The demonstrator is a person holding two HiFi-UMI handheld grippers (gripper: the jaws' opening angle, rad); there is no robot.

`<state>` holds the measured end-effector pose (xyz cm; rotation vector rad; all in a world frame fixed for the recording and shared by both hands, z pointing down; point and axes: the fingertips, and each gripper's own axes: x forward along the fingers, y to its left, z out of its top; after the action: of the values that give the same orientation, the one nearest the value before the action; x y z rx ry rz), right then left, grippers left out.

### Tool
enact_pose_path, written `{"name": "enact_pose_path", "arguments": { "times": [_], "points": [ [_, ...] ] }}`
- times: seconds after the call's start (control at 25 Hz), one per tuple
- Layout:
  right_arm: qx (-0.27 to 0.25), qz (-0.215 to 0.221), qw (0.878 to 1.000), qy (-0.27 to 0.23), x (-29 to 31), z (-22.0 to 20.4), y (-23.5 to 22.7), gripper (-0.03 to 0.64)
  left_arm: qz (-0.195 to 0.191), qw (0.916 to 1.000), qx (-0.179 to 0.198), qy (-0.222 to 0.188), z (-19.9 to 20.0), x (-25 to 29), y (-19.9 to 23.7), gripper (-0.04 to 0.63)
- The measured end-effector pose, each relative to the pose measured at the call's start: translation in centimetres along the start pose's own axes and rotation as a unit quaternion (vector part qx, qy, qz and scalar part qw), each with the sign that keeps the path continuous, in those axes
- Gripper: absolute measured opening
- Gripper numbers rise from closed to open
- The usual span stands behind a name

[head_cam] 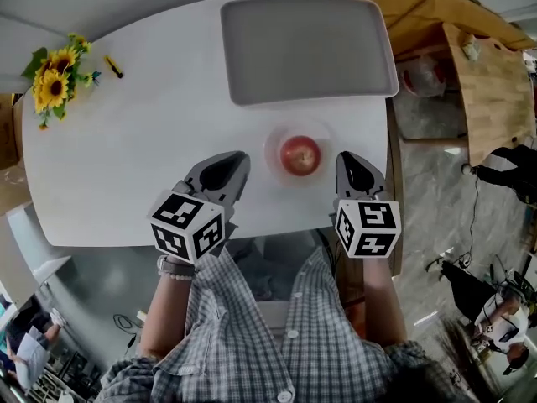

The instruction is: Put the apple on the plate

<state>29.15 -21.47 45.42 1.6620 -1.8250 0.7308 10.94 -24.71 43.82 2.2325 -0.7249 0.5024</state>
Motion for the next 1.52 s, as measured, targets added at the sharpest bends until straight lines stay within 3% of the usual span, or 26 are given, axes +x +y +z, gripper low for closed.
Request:
{"name": "enact_pose_path", "arguments": {
  "times": [0.4, 0.48, 0.56, 1.0, 1.28, 1.52],
  "points": [
    [0.029, 0.048, 0.997, 0.057, 2.5, -3.9, 0.0, 0.033, 0.029, 0.9986, -0.001, 0.044, -2.7, 3.5, 1.1, 0.012],
    [0.037, 0.061, 0.995, 0.065, 2.8, -4.4, 0.3, 0.091, 0.023, 0.9981, -0.008, 0.057, -3.4, 4.0, 1.1, 0.066],
    [0.043, 0.07, 0.994, 0.072, 3.1, -4.9, 0.4, 0.109, 0.018, 0.9973, -0.015, 0.069, -4.0, 4.6, 1.0, 0.089],
    [0.095, 0.103, 0.986, 0.09, 3.7, -5.7, 0.8, 0.114, 0.018, 0.9933, -0.048, 0.103, -6.3, 6.4, 1.5, 0.092],
    [0.076, 0.118, 0.985, 0.099, 3.7, -5.8, 1.3, 0.114, 0.016, 0.9926, -0.063, 0.102, -6.3, 7.0, 1.0, 0.091],
    [0.117, 0.128, 0.979, 0.103, 3.8, -5.9, 1.0, 0.109, 0.029, 0.9903, -0.084, 0.107, -6.3, 7.4, 1.0, 0.091]
  ]
}}
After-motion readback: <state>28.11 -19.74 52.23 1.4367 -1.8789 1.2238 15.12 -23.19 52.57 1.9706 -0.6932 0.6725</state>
